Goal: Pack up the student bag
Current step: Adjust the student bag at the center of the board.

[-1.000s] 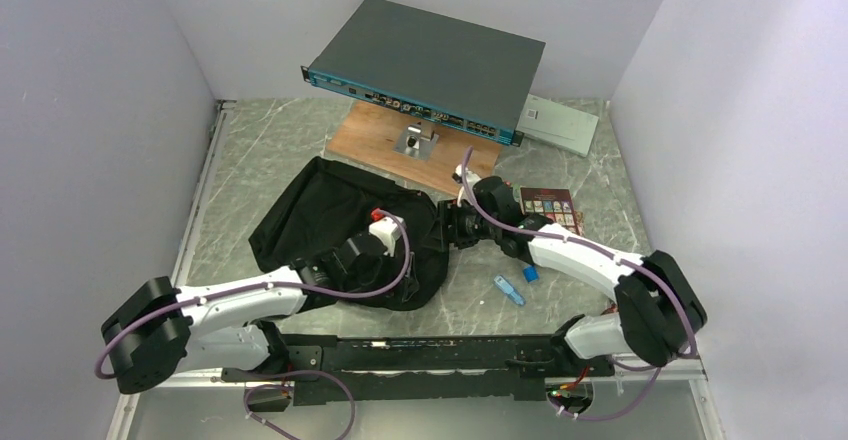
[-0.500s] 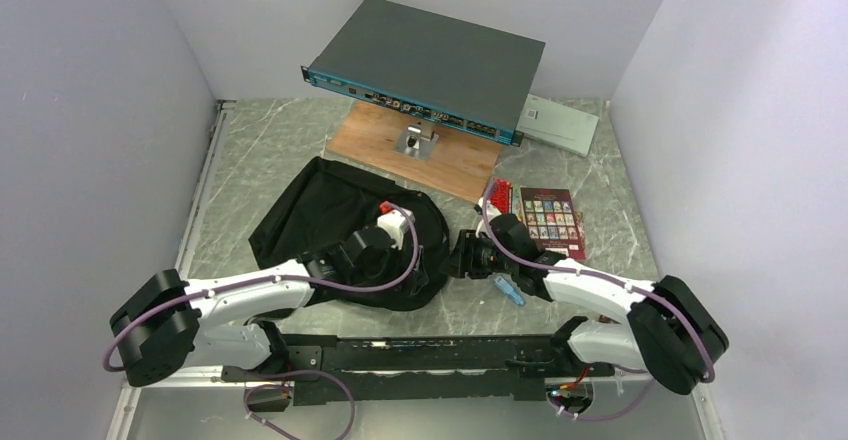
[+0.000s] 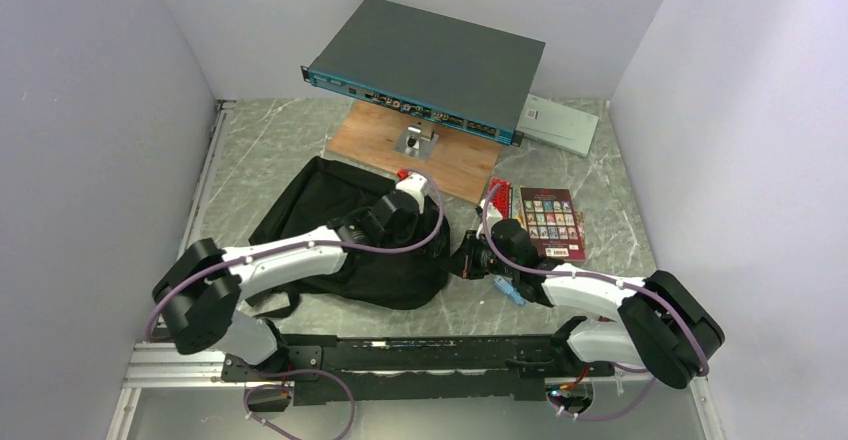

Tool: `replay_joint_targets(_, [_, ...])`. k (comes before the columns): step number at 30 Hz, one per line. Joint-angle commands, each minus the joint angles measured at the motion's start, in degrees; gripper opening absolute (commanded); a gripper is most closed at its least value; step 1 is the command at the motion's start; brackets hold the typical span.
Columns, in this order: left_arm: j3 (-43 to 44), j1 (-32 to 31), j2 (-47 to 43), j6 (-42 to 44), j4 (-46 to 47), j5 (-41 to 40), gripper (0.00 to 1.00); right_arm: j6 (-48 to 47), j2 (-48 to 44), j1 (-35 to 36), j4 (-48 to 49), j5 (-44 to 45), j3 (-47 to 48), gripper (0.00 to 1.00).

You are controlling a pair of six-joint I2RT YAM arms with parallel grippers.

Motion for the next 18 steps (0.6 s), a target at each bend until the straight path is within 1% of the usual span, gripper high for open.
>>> replay_joint_targets(1, [6.4, 0.1, 5.1, -0.7, -2.7, -5.3, 0.80, -0.2, -0.9, -0.1, 4.2, 0.3, -0.3, 0.00])
replay_joint_targets(2, [8.1, 0.1, 6.2, -0.5, -3.1, -5.6, 0.80, -0.5, -1.3, -0.1, 3.8, 0.2, -0.1, 0.00])
replay_joint_targets(6, [10.1, 0.1, 9.7, -0.8, -3.4, -8.0, 0.80, -0.6, -3.4, -0.1, 4.4, 1.2, -1.1, 0.00])
replay_joint_targets(11, [12.5, 0.1, 13.7, 0.0, -3.2, -10.1, 0.73, -1.8, -3.8, 0.0, 2.5, 0.6, -0.4, 0.00])
replay_joint_targets(14, [14.4, 0.1, 16.2, 0.4, -4.7, -11.3, 0.63, -2.2, -5.1, 0.0, 1.1, 1.2, -0.6, 0.00])
replay_joint_targets(15, [14.8, 0.3, 16.6, 0.5, -5.4, -11.8, 0.57, -2.3, -5.6, 0.0, 0.2, 1.5, -0.6, 0.00])
replay_joint_targets(18, [14.0, 0.5, 15.6, 2.5, -5.0, -12.2, 0.33, -2.5, -6.8, 0.0, -1.6, 3.6, -1.0, 0.00])
